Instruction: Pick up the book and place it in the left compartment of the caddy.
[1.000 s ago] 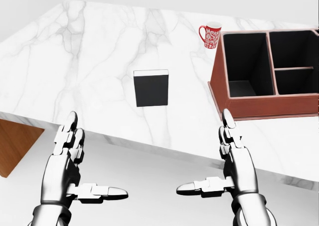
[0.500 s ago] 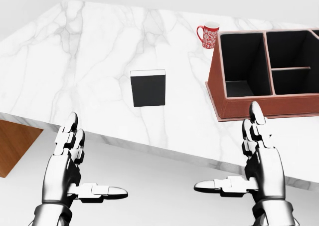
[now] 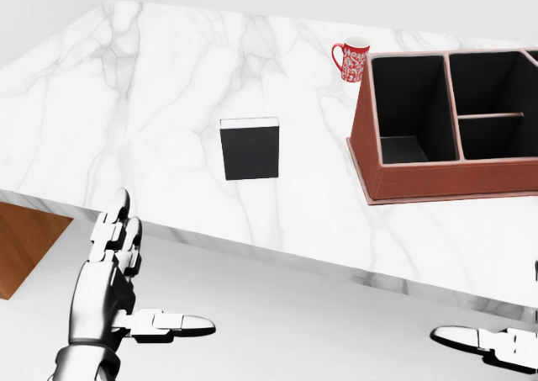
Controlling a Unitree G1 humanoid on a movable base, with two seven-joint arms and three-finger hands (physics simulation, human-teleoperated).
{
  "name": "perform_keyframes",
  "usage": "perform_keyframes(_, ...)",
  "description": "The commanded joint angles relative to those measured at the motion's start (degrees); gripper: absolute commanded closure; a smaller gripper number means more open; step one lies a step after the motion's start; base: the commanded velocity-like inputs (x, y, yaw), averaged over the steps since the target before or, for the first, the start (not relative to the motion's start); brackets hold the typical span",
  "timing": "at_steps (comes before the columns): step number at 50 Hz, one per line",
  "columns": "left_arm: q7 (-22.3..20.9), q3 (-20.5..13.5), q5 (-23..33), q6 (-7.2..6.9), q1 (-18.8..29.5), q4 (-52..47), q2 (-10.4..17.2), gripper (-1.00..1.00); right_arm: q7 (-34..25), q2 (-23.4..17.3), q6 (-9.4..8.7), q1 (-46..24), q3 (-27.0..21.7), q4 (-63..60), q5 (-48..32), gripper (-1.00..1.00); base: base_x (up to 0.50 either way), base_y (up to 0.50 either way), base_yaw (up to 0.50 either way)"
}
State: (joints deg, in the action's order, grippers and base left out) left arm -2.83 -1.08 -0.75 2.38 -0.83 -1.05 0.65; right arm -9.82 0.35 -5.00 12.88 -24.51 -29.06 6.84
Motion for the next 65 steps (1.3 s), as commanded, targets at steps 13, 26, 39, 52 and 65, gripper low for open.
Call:
perform_keyframes(13, 0.04, -0.01, 0.07, -0.43, 0.34, -0.1, 0.01, -1.0, -8.23, -0.11, 0.0, 2.47, -27.81, -7.19, 14.28, -1.0, 0.0, 0.0, 0.0)
perform_keyframes(26, 0.08, 0.06, 0.45, -0.11, 0.46, 0.6, 0.03, -1.0, -12.8, -3.08, 0.0, 4.82, -45.15, -5.86, 26.25, -1.0, 0.0, 0.0, 0.0)
perform_keyframes(39, 0.3, 0.27, 1.01, -0.03, 0.57, 1.15, 0.02, -1.0, -14.53, -8.44, 0.0, 7.06, -60.67, -5.49, 35.95, -1.0, 0.0, 0.0, 0.0)
perform_keyframes(52, 0.22, -0.26, 0.93, 2.62, 2.13, 5.6, 0.24, -1.0, -14.15, -11.75, 0.0, 8.52, -65.49, -3.56, 40.42, -1.0, 0.0, 0.0, 0.0)
perform_keyframes(65, 0.25, -0.24, 0.91, 2.62, 2.15, 5.66, 0.25, -1.0, -14.39, -11.71, 0.0, 8.25, -65.49, -3.51, 39.77, -1.0, 0.0, 0.0, 0.0)
